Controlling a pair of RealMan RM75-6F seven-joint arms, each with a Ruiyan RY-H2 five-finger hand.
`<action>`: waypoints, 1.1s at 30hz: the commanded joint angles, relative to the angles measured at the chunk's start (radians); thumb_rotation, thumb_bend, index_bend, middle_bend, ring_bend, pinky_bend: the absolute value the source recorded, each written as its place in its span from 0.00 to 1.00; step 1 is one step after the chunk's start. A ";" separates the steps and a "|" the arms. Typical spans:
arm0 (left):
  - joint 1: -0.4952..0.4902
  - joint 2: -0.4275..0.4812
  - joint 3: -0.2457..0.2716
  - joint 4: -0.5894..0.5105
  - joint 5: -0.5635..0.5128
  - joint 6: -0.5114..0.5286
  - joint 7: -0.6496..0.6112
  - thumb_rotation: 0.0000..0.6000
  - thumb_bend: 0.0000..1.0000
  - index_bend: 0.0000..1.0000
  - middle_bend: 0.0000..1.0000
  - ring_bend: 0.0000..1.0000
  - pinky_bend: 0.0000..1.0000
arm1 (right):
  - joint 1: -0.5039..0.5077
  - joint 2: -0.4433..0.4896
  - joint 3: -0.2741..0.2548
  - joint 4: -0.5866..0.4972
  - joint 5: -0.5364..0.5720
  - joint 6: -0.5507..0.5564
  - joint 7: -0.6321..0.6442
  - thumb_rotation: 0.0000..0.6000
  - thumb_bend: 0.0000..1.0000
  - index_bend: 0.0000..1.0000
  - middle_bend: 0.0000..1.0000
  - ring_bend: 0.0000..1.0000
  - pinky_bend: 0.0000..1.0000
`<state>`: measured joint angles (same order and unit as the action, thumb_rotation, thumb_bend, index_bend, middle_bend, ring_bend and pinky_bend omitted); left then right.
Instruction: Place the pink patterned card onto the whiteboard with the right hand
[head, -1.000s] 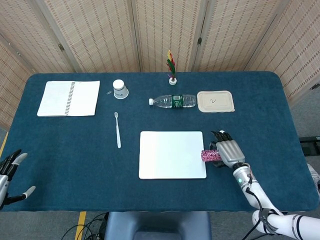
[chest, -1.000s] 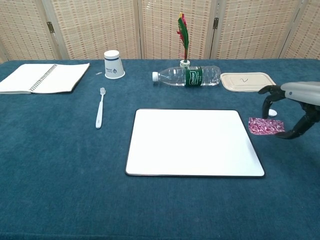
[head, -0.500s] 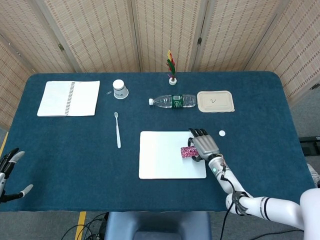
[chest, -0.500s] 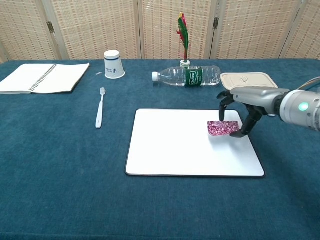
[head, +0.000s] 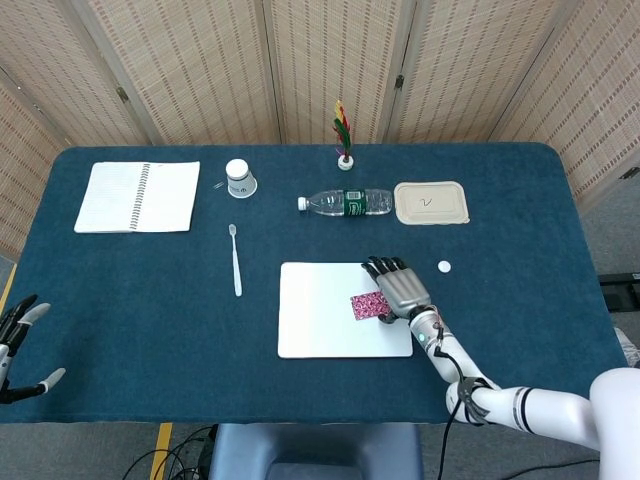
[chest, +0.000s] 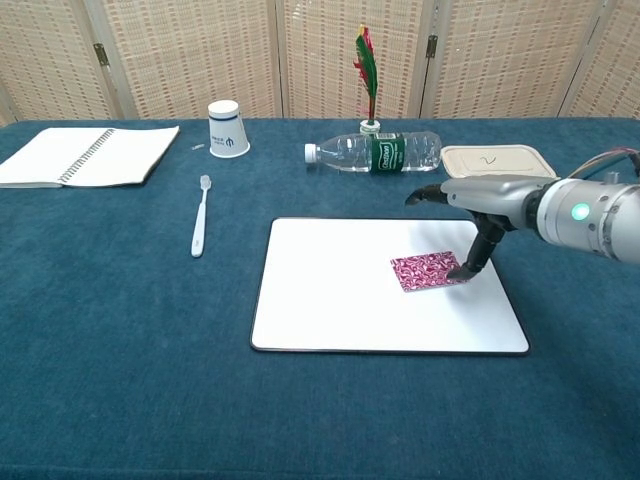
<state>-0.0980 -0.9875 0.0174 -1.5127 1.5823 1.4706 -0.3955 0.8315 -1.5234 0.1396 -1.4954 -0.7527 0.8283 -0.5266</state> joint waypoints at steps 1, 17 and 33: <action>0.001 0.000 0.000 -0.003 -0.003 -0.002 0.009 1.00 0.25 0.13 0.00 0.00 0.15 | -0.025 0.040 -0.004 -0.035 -0.038 0.040 0.028 1.00 0.13 0.03 0.00 0.00 0.00; -0.026 -0.041 0.003 0.009 0.046 -0.003 0.058 1.00 0.25 0.14 0.00 0.00 0.15 | -0.122 0.107 -0.024 0.205 -0.110 0.015 0.211 1.00 0.18 0.39 0.02 0.00 0.00; -0.038 -0.073 0.000 0.038 0.049 0.002 0.060 1.00 0.25 0.09 0.00 0.00 0.15 | -0.100 -0.023 0.001 0.491 -0.140 -0.114 0.296 1.00 0.21 0.39 0.03 0.00 0.00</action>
<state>-0.1357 -1.0601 0.0176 -1.4743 1.6314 1.4724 -0.3352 0.7291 -1.5372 0.1353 -1.0157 -0.8861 0.7237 -0.2409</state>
